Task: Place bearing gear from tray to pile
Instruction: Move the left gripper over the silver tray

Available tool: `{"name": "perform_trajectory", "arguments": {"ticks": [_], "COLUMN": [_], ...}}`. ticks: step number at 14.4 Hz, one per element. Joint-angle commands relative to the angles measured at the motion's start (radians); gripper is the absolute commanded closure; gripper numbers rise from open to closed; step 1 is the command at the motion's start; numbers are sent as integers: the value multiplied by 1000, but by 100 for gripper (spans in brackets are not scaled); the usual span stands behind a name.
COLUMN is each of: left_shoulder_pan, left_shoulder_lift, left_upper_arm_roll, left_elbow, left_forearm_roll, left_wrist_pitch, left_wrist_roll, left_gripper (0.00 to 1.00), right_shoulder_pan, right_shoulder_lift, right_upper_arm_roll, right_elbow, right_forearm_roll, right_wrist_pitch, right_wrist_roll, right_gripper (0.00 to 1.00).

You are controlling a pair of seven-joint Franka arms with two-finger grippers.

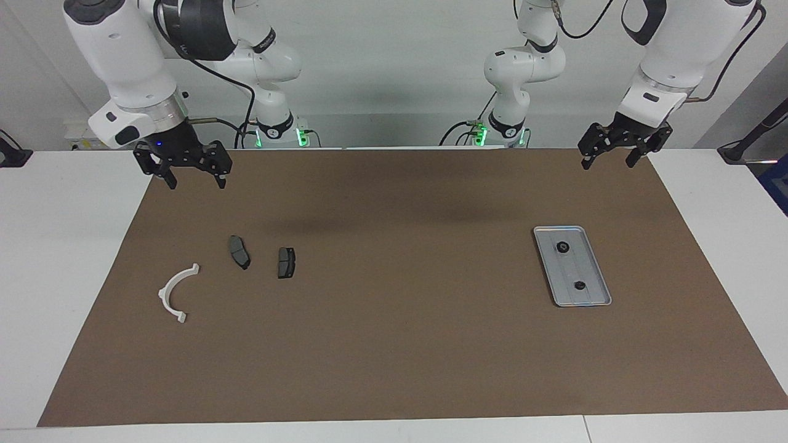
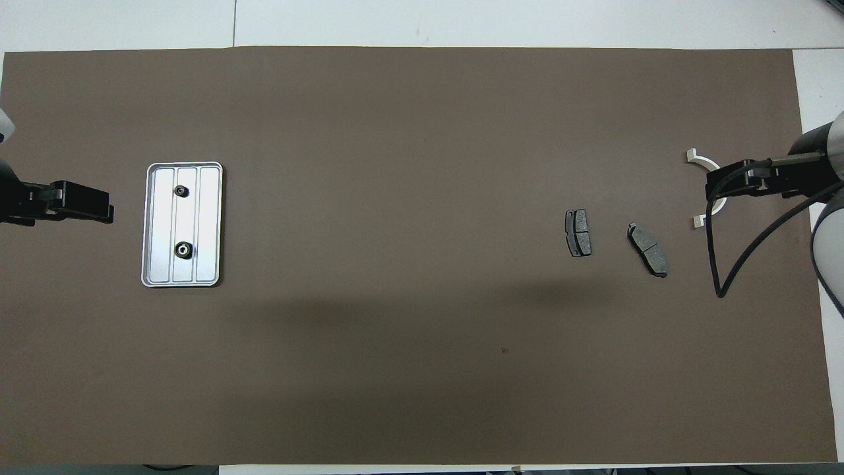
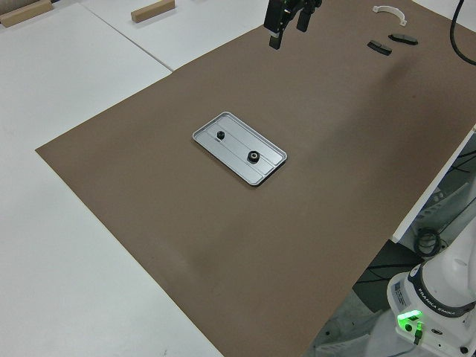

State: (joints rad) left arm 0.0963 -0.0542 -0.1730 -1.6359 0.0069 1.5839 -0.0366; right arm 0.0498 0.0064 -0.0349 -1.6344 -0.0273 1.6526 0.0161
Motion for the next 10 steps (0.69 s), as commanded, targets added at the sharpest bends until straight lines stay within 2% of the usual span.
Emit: {"name": "perform_trajectory", "arguments": {"ticks": [1, 5, 7, 10], "left_shoulder_pan": [11, -1, -3, -1], "left_shoulder_lift": [-19, -21, -42, -47], "left_upper_arm_roll": [-7, -10, -8, -8], "left_elbow": [-18, -18, -42, -51], "left_forearm_roll": [-12, -12, -8, -8], "left_wrist_pitch": [-5, -1, -76, -74], "left_wrist_roll": [7, 4, 4, 1], "left_gripper": [0, 0, 0, 0], "right_shoulder_pan": [-16, -33, -30, -28], "right_shoulder_lift": [-23, -23, -23, -23], "right_upper_arm_roll": [1, 0, 0, 0], "right_elbow": [-27, -25, -25, -25], "right_forearm_roll": [7, 7, 7, 7], "right_wrist_pitch": [6, 6, 6, 6], "right_wrist_roll": [-21, -21, -21, -21], "right_gripper": [0, 0, 0, 0]}}
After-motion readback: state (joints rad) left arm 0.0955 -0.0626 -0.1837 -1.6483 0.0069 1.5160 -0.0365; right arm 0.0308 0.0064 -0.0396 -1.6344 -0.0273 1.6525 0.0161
